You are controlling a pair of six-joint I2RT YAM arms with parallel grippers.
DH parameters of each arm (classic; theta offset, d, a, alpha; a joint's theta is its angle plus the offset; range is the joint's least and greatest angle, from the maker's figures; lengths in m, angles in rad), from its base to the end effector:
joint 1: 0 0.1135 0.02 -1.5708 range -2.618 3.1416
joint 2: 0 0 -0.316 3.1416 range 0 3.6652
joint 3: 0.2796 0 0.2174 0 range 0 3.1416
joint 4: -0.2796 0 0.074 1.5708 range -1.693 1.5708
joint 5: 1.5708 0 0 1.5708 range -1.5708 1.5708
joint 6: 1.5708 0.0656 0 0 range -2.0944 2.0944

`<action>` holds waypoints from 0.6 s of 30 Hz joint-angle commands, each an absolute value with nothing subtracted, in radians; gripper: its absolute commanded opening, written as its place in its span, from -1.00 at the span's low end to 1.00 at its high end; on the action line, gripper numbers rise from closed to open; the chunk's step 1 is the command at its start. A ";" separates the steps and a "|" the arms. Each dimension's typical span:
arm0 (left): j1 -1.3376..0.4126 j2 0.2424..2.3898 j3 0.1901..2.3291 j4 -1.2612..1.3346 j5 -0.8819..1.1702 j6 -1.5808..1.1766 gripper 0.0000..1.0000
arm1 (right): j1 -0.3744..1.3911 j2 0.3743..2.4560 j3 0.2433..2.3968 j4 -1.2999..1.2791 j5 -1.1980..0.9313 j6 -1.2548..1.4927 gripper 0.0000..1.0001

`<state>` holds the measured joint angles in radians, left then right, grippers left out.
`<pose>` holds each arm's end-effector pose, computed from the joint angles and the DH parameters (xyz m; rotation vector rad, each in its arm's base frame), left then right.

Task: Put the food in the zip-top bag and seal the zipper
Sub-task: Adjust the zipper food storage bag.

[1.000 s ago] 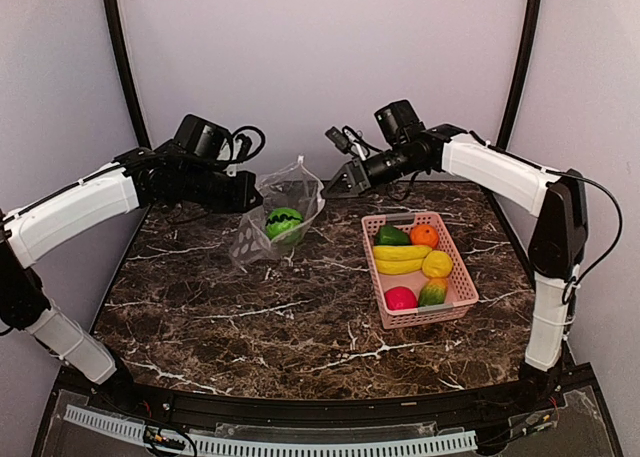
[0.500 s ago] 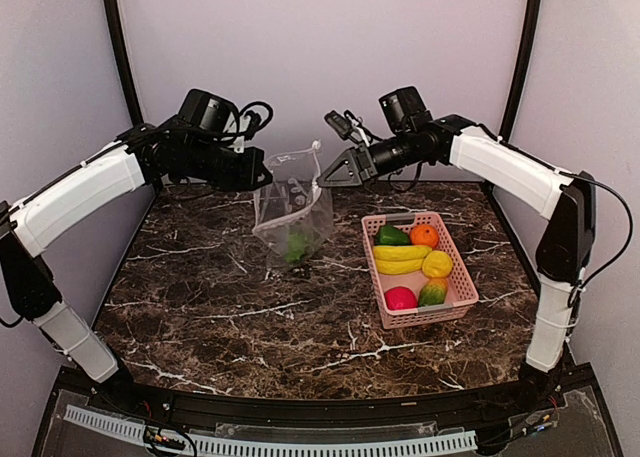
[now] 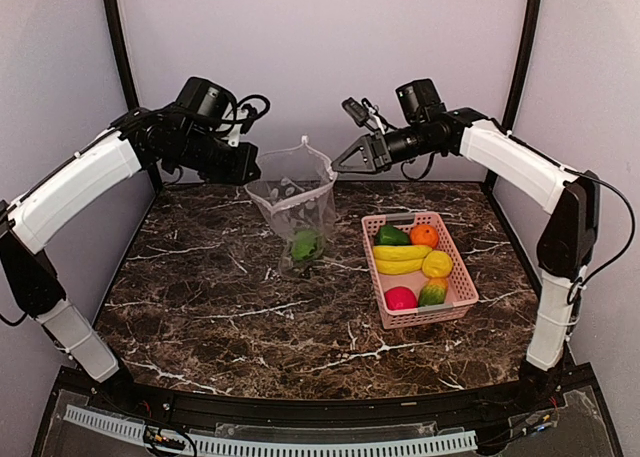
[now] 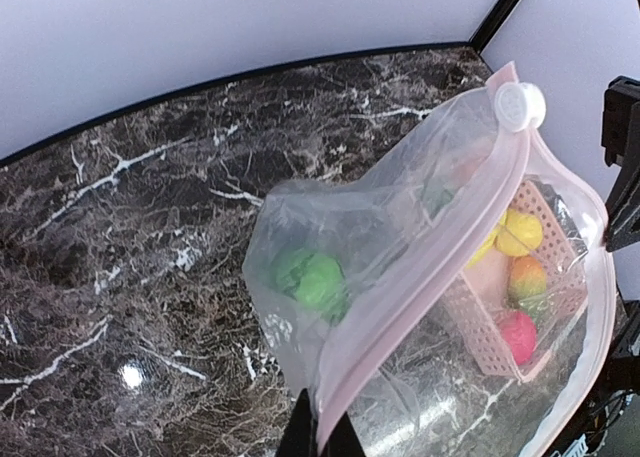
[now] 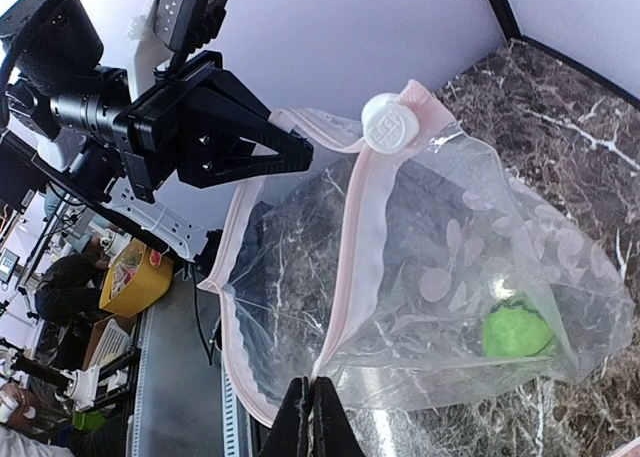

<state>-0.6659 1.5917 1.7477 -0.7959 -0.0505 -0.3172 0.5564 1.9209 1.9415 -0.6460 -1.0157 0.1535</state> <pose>0.2660 -0.2047 0.4379 0.3628 2.2242 -0.4840 0.3307 0.2713 0.4111 -1.0291 1.9830 1.5032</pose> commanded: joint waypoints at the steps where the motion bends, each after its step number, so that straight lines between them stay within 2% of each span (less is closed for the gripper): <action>1: -0.663 1.581 1.863 -0.798 -0.066 -0.275 -0.99 | 0.558 1.973 2.047 -0.615 -1.039 0.162 -0.94; 3: -0.664 1.665 1.944 -0.819 -0.027 -0.278 -0.98 | 0.558 2.003 2.089 -0.643 -1.053 0.153 -0.79; 6: -0.664 1.754 2.019 -0.883 0.041 -0.283 -0.99 | 0.543 1.989 2.103 -0.716 -1.027 0.064 -0.32; 8: -0.664 1.794 2.014 -0.903 0.065 -0.279 -0.99 | 0.517 1.944 2.067 -0.784 -0.923 -0.036 -0.03; 10: -0.664 1.820 1.981 -0.911 0.081 -0.280 -0.99 | 0.470 1.873 2.000 -0.815 -0.854 -0.132 0.16; 13: -0.663 1.819 1.927 -0.854 0.128 -0.293 -0.99 | 0.378 1.805 1.895 -0.860 -0.825 -0.274 0.20; 18: -0.664 1.792 1.868 -0.772 0.184 -0.317 -0.99 | 0.272 1.760 1.736 -0.950 -0.755 -0.546 0.01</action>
<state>-0.6659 1.8545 1.8870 -0.8253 0.1146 -0.3004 0.3222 1.8046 1.8320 -0.8417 -0.8459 -0.2676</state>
